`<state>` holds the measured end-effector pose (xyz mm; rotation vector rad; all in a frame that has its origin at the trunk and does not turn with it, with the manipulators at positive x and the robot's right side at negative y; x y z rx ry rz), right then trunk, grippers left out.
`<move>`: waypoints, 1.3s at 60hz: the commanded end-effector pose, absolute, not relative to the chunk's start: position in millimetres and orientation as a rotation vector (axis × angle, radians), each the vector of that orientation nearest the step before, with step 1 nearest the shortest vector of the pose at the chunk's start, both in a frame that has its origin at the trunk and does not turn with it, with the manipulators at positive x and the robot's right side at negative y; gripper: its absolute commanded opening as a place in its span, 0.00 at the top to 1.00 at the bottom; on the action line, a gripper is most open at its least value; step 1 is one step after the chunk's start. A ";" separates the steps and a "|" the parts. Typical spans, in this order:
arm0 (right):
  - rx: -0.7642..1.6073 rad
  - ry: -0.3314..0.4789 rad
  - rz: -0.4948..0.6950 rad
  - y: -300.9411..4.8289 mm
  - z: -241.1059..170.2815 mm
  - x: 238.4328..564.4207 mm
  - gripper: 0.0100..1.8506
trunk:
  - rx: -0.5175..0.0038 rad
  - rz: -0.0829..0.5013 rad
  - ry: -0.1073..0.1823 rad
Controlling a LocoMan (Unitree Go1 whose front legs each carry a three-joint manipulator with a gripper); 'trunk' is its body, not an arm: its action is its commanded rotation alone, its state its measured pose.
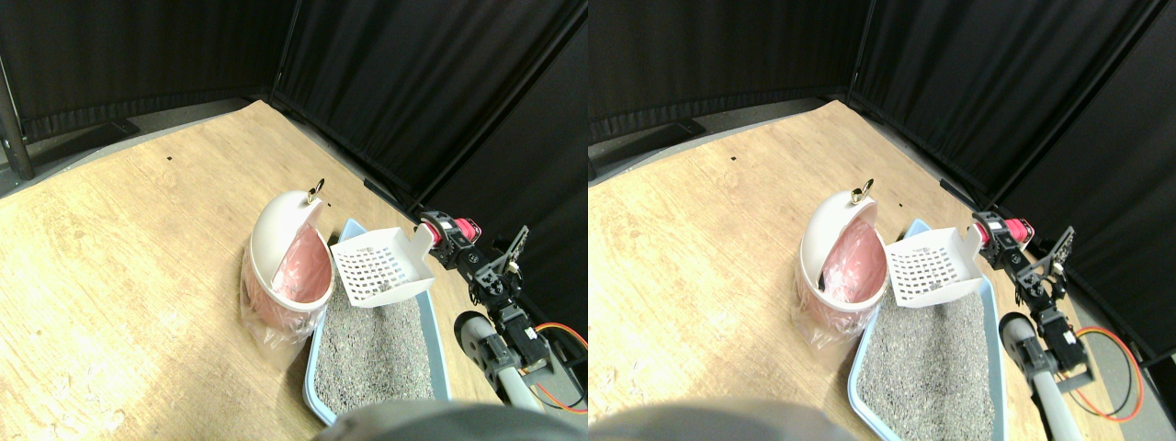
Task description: Scoop (unimanual)
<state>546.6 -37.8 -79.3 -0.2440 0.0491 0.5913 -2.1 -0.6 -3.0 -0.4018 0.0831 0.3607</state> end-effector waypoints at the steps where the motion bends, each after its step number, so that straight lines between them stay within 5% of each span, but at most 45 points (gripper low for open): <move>1: -0.179 -0.008 0.554 -38.4 -71.5 546.2 0.97 | -0.393 0.357 0.077; 28: 0.136 -0.054 0.323 -102.3 -83.9 541.8 0.97 | -0.319 0.267 0.084; 53: 0.157 -0.062 0.206 -162.3 -101.8 531.4 0.97 | -0.251 0.171 0.087; 78: 0.202 -0.031 0.115 -183.9 -133.5 512.5 0.97 | -0.220 0.124 0.094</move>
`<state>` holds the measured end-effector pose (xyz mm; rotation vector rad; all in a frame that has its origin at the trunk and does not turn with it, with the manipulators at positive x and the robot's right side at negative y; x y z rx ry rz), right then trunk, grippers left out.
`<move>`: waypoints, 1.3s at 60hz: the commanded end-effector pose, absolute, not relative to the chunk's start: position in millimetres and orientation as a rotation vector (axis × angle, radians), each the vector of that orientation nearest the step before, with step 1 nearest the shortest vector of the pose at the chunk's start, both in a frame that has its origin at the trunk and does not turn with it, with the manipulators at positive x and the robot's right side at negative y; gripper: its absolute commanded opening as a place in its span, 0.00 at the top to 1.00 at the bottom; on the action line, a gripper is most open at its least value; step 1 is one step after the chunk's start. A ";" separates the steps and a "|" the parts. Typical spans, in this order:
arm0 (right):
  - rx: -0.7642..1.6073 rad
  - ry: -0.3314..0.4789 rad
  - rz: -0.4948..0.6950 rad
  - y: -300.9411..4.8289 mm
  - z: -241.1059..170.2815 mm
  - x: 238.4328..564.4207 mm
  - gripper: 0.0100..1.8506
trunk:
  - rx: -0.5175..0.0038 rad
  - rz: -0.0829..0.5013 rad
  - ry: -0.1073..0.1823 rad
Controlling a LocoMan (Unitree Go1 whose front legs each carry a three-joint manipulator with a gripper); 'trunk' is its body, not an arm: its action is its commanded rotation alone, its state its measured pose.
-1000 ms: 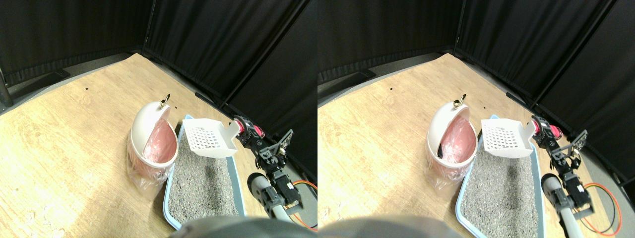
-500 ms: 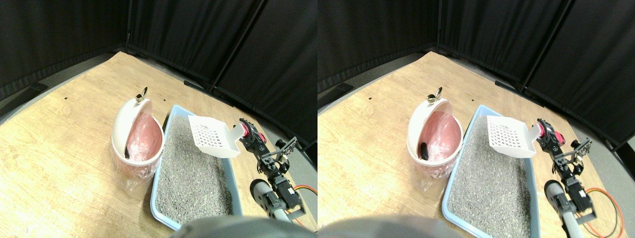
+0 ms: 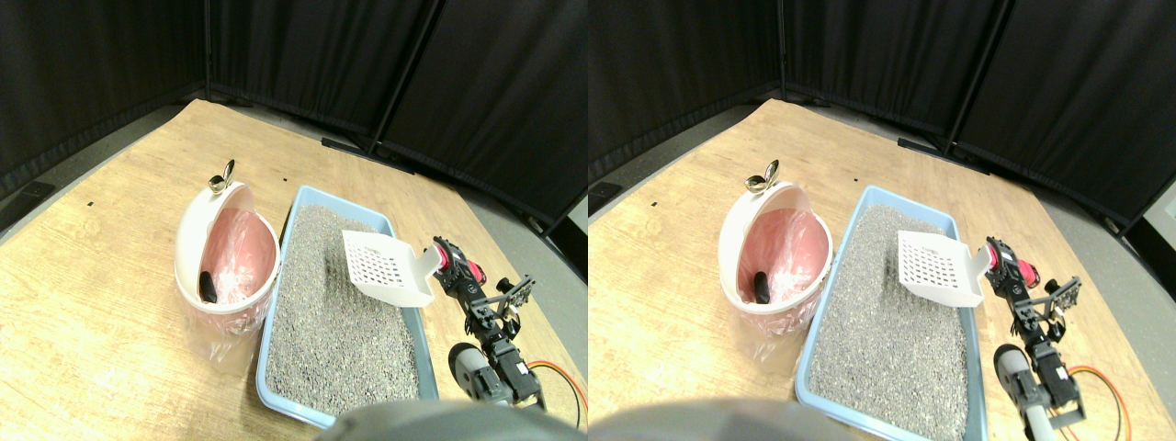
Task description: Scoop (unimanual)
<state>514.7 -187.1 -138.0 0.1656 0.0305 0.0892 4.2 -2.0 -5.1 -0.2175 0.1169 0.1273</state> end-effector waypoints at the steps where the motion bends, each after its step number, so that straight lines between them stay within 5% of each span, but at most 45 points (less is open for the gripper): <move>1: 0.208 -0.030 0.114 -184.9 -135.6 511.8 0.97 | -0.220 0.124 0.094; 34: 0.239 -0.002 0.052 -206.9 -168.8 506.5 0.97 | -0.196 0.099 0.104; 78: 0.252 0.235 -0.063 -214.8 -211.3 494.7 0.97 | -0.214 0.127 0.100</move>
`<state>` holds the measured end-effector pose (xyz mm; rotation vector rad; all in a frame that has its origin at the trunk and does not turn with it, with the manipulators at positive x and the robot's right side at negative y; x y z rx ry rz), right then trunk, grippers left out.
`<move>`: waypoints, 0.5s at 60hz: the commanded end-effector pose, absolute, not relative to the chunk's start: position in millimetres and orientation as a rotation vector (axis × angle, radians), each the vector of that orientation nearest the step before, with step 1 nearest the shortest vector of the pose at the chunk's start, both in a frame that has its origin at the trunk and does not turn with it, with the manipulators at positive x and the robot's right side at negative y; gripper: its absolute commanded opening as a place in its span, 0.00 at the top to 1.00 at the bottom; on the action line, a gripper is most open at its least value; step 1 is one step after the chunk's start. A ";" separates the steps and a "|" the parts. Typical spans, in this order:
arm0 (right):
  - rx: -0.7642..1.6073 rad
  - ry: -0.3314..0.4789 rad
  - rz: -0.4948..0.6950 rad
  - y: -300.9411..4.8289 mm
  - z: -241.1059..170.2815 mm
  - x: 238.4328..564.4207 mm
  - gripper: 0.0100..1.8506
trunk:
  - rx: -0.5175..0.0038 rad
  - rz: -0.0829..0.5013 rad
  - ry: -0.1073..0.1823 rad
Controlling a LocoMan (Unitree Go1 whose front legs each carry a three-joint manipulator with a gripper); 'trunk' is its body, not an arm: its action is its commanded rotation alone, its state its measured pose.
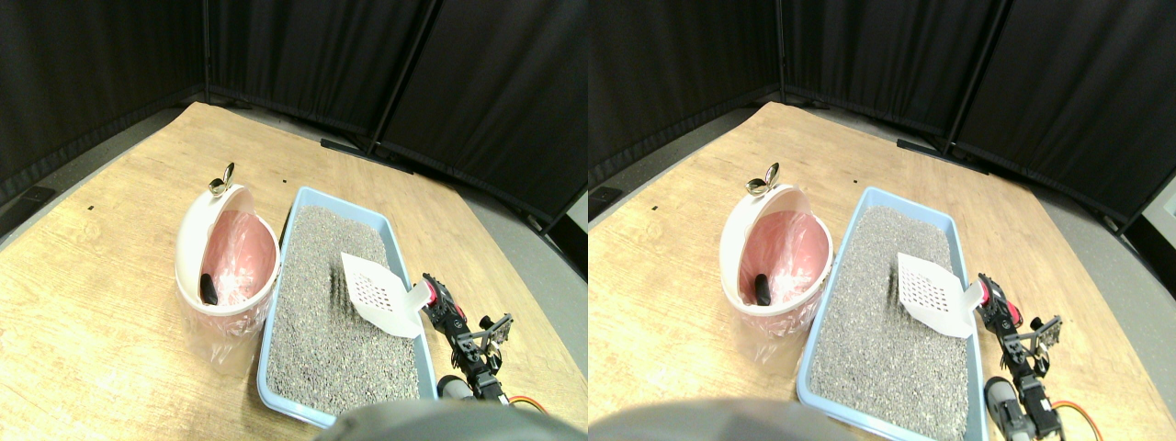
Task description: Scoop (unimanual)
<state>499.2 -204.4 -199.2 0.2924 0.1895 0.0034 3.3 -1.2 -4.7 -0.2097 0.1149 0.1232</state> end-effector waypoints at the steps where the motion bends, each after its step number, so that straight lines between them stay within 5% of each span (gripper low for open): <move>1: 0.252 0.235 -0.063 -214.8 -211.3 494.7 0.97 | -0.214 0.127 0.100; 7: 0.294 0.267 -0.075 -217.0 -210.0 493.5 0.90 | -0.211 0.124 0.098; 10: 0.312 0.274 -0.066 -219.0 -208.8 493.1 0.62 | -0.211 0.124 0.098; 20: 0.303 0.369 -0.055 -220.9 -202.0 493.7 0.16 | -0.211 0.124 0.098; 30: 0.277 0.404 -0.033 -222.0 -192.9 493.0 0.11 | -0.208 0.120 0.103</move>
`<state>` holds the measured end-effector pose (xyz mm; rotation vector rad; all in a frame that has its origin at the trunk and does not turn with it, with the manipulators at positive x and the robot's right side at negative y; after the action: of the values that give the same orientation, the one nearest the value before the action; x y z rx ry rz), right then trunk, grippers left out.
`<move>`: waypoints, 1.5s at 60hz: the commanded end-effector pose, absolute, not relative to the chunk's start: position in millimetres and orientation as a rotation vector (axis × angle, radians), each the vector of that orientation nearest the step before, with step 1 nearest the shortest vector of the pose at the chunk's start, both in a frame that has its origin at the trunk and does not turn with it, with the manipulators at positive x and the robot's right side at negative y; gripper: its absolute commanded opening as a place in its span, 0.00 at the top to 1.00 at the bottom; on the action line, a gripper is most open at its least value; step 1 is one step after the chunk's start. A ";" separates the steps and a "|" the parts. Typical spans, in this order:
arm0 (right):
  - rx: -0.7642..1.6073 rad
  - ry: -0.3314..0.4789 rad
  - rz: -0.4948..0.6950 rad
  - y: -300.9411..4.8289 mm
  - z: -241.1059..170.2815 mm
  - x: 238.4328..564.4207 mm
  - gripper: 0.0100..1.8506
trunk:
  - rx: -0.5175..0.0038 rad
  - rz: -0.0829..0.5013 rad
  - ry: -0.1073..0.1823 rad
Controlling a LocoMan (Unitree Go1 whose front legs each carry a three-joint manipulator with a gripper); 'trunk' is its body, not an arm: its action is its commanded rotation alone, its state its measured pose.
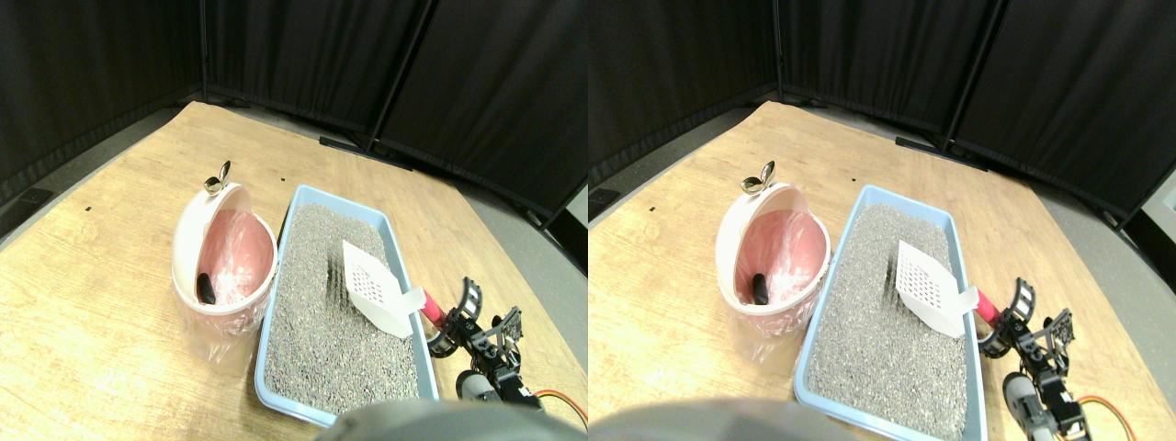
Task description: Scoop (unimanual)
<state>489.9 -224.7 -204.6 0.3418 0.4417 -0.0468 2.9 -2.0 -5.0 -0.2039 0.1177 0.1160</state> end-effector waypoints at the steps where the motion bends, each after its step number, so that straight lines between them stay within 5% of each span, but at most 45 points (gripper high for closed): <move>1: 0.271 0.406 -0.033 -222.0 -192.1 492.8 0.11 | -0.208 0.120 0.103; 37: 0.252 0.331 0.062 -233.7 -135.1 458.7 0.30 | -0.176 0.065 0.095; 41: 0.279 0.271 0.067 -236.1 -130.7 453.5 0.46 | -0.168 0.054 0.092; 45: 0.278 0.197 0.067 -237.1 -128.3 449.3 0.77 | -0.158 0.045 0.092; 46: 0.278 0.197 0.067 -237.1 -128.3 449.3 0.77 | -0.157 0.044 0.092; 48: 0.267 0.152 0.062 -237.2 -127.7 446.9 0.96 | -0.149 0.036 0.091; 49: 0.261 0.143 0.059 -237.2 -127.5 446.4 0.97 | -0.147 0.034 0.091; 62: 0.175 0.085 0.089 -242.4 -125.7 434.0 0.97 | -0.112 -0.003 0.087; 90: 0.170 0.103 0.061 -241.4 -131.6 406.5 0.97 | -0.064 -0.064 0.097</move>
<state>406.7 -246.4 -137.0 0.1593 0.1345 0.0510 1.8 -4.4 -7.6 -0.0472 0.1120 -0.0583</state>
